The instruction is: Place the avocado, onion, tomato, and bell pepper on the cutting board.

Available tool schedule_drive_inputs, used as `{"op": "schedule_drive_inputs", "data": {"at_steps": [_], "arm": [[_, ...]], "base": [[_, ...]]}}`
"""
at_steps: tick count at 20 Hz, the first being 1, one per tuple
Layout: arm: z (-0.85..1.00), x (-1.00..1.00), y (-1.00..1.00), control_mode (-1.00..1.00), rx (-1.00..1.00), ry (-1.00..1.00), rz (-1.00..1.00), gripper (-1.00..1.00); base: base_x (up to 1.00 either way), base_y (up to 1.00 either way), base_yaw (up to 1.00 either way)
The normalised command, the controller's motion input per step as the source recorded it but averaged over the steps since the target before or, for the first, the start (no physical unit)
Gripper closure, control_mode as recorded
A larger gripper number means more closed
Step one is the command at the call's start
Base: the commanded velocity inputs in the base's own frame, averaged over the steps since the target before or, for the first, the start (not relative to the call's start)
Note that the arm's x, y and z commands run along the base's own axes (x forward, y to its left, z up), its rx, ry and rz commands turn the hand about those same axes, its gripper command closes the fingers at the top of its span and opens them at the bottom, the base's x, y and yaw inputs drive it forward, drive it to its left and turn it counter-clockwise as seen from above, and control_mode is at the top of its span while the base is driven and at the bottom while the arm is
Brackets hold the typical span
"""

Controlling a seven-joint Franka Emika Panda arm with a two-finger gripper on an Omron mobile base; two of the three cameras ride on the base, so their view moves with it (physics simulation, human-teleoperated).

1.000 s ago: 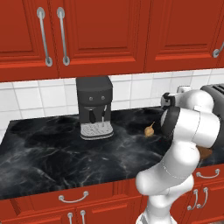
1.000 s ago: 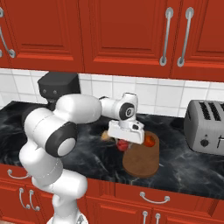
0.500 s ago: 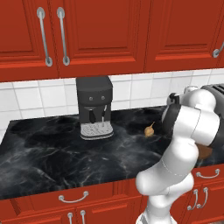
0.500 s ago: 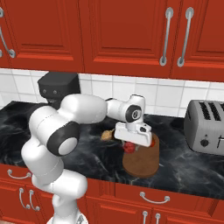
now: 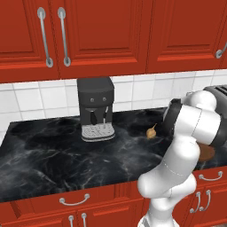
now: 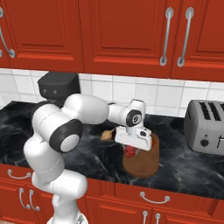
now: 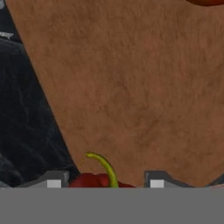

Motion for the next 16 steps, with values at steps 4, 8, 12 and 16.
{"op": "schedule_drive_inputs", "data": {"at_steps": [4, 8, 12, 16], "arm": [[-0.3, 0.01, -0.07, -1.0, 0.01, 0.0, 0.0, 1.0], [-0.35, 0.0, -0.03, -1.0, 0.01, 0.0, 0.0, 1.0], [-0.39, 0.0, -0.01, -1.0, 0.01, 0.01, 0.0, -1.0], [-0.12, 0.0, -0.18, -1.0, 0.01, 0.0, 0.0, -1.0]], "base": [[0.0, 0.0, 0.0], [0.0, 0.0, 0.0], [0.0, 0.0, 0.0], [0.0, 0.0, 0.0]]}}
